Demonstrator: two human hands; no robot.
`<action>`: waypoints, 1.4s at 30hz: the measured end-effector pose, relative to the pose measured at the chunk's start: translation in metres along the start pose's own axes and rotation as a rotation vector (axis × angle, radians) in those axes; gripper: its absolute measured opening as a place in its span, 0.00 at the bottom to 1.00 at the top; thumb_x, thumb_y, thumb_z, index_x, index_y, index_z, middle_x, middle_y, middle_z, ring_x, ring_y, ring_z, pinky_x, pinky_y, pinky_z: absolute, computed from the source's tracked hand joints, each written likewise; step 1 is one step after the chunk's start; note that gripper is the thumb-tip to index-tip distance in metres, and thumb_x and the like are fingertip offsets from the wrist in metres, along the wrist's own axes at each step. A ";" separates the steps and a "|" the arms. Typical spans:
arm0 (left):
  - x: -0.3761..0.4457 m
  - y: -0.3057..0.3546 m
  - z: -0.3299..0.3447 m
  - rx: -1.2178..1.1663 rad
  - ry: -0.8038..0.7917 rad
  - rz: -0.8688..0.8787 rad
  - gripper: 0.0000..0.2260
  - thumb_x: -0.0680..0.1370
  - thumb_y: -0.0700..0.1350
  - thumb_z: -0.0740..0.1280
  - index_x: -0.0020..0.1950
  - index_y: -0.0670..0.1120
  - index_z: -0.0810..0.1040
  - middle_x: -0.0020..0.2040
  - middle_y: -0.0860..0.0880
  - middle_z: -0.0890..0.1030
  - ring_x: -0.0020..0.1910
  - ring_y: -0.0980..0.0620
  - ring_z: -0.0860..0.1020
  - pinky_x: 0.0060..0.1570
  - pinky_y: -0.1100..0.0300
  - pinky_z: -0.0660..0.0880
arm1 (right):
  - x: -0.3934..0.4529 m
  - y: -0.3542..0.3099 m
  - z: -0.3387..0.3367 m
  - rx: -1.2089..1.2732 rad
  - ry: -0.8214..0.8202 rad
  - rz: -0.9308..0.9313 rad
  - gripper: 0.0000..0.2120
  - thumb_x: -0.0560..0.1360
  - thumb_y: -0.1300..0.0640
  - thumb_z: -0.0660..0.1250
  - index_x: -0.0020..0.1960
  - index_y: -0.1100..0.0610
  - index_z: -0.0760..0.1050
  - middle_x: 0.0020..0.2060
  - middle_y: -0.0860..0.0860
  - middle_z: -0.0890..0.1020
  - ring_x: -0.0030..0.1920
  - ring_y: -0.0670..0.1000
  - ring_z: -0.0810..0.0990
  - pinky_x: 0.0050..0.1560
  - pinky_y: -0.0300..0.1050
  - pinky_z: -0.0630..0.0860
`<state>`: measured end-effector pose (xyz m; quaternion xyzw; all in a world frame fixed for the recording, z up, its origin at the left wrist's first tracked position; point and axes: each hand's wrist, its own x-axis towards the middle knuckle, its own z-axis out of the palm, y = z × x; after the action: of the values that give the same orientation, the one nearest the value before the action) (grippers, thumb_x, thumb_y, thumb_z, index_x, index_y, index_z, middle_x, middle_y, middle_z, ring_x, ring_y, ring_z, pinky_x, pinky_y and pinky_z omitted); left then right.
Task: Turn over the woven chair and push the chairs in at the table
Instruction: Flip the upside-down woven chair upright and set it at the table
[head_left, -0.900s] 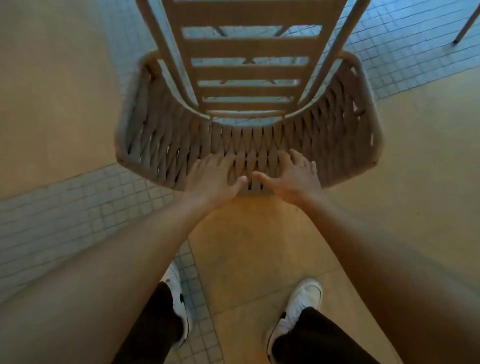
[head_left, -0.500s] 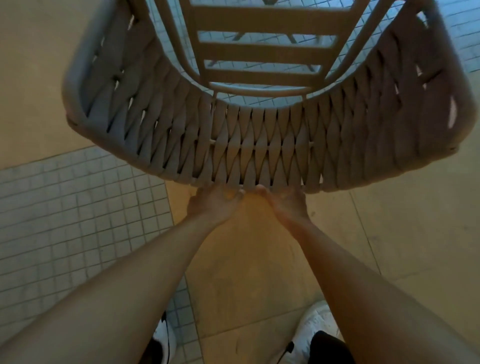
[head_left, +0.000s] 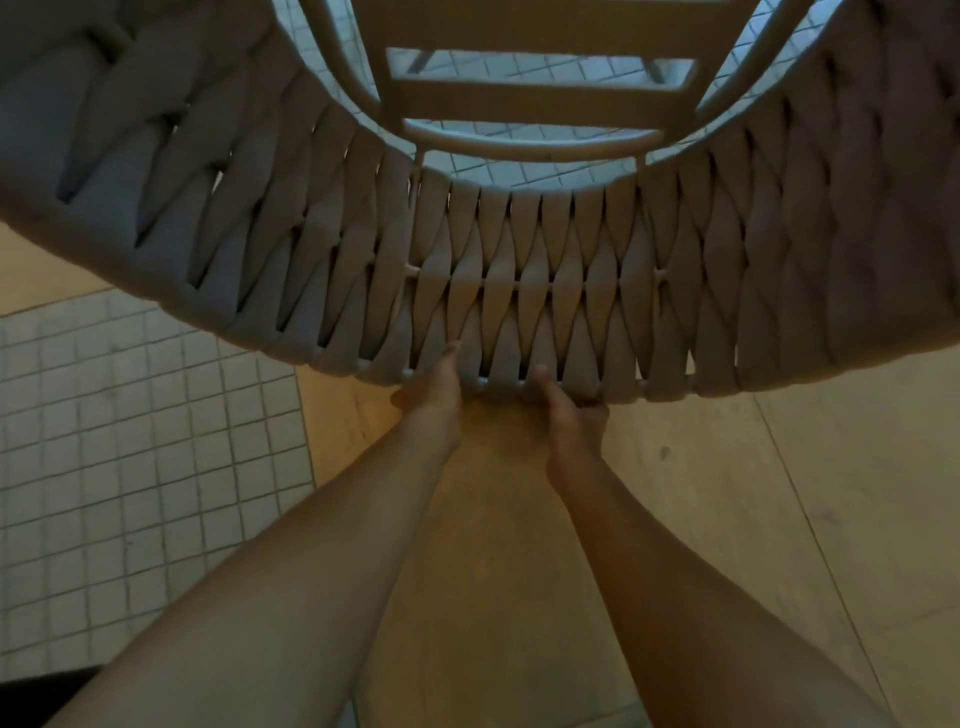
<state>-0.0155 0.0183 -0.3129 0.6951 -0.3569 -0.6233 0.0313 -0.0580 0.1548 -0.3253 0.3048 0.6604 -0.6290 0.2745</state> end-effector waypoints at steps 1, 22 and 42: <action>0.004 -0.001 0.001 -0.088 0.016 0.001 0.48 0.66 0.62 0.79 0.78 0.43 0.63 0.69 0.44 0.74 0.65 0.41 0.75 0.65 0.47 0.74 | 0.002 0.001 0.005 0.057 0.018 -0.012 0.50 0.63 0.51 0.84 0.77 0.59 0.62 0.69 0.54 0.76 0.68 0.55 0.74 0.71 0.52 0.70; -0.059 -0.008 -0.031 -0.124 0.180 0.398 0.32 0.71 0.57 0.78 0.69 0.47 0.70 0.62 0.52 0.80 0.58 0.53 0.79 0.57 0.61 0.74 | -0.052 -0.029 0.015 0.351 0.103 0.033 0.41 0.65 0.63 0.83 0.68 0.59 0.61 0.65 0.59 0.77 0.60 0.58 0.80 0.58 0.63 0.81; -0.303 0.103 -0.157 1.332 -0.003 1.646 0.34 0.67 0.57 0.75 0.66 0.49 0.64 0.63 0.45 0.64 0.61 0.42 0.66 0.62 0.49 0.63 | -0.295 -0.209 -0.031 0.206 0.217 0.039 0.35 0.69 0.62 0.79 0.63 0.55 0.57 0.62 0.55 0.75 0.61 0.57 0.79 0.62 0.62 0.79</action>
<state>0.0864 0.0414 0.0280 0.1153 -0.9877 -0.0893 0.0561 -0.0179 0.1644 0.0354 0.4105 0.6120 -0.6513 0.1809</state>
